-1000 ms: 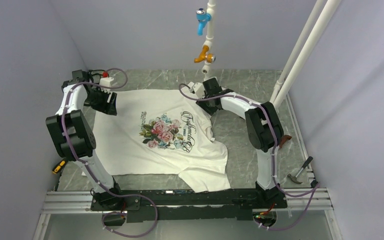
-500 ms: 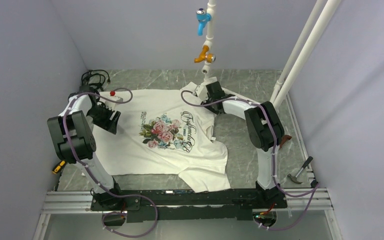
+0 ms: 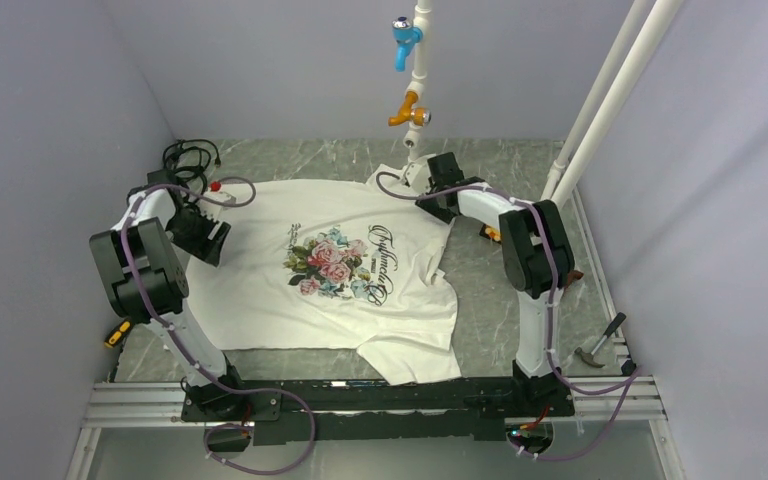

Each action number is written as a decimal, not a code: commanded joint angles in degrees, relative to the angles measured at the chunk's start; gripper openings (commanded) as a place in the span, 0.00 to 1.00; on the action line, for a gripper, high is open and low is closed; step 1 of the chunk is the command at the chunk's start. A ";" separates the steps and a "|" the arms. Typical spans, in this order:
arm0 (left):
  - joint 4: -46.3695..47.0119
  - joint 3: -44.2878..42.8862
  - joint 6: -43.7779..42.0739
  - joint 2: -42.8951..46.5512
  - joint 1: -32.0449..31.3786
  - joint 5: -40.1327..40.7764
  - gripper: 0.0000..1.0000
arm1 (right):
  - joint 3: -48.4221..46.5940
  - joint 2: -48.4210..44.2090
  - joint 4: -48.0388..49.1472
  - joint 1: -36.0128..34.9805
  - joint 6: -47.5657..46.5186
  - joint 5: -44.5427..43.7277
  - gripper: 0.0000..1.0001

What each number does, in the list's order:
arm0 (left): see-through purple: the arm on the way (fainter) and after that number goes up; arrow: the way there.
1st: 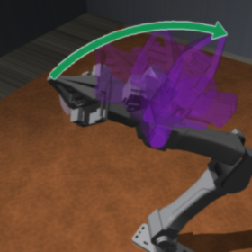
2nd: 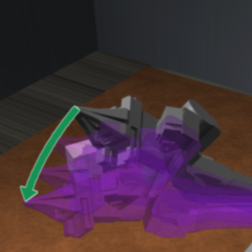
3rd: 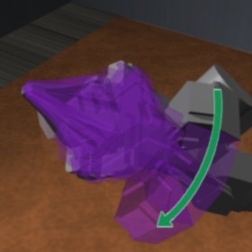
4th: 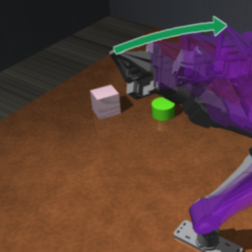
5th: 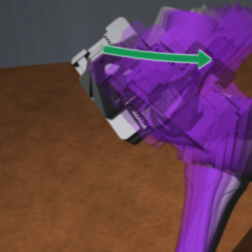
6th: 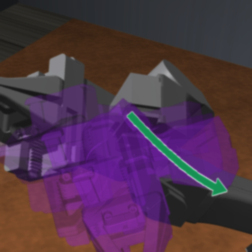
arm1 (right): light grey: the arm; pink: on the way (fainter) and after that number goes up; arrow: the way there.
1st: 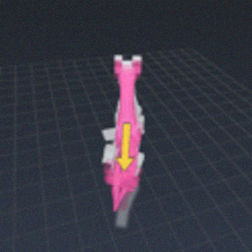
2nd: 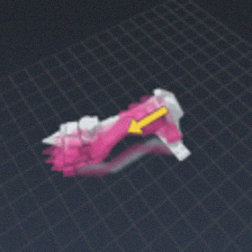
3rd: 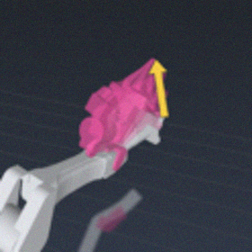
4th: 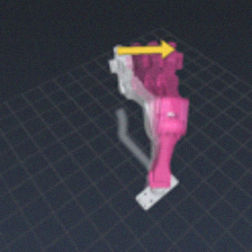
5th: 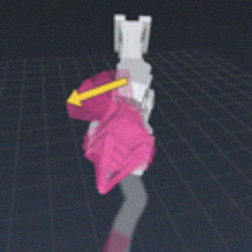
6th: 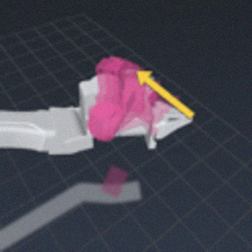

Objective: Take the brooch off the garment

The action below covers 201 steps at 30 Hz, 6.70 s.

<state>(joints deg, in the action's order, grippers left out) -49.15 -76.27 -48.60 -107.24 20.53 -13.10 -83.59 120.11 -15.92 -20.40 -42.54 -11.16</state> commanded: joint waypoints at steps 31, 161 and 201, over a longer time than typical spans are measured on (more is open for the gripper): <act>8.48 15.51 -16.76 7.68 4.77 13.29 0.66 | -1.28 -9.44 -17.82 -3.68 10.70 15.48 0.69; 7.18 4.83 -5.53 19.53 -53.74 -25.66 0.58 | -6.28 0.08 -20.80 3.09 28.74 24.56 0.12; 5.90 8.80 -6.48 20.66 -47.84 -21.71 0.57 | -2.31 -5.83 -21.78 4.67 26.89 21.13 0.57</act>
<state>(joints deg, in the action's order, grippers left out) -42.59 -68.36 -54.11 -87.90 -28.32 -34.54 -88.20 119.96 -35.33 -17.34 -12.51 8.34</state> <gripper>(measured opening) 0.570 0.579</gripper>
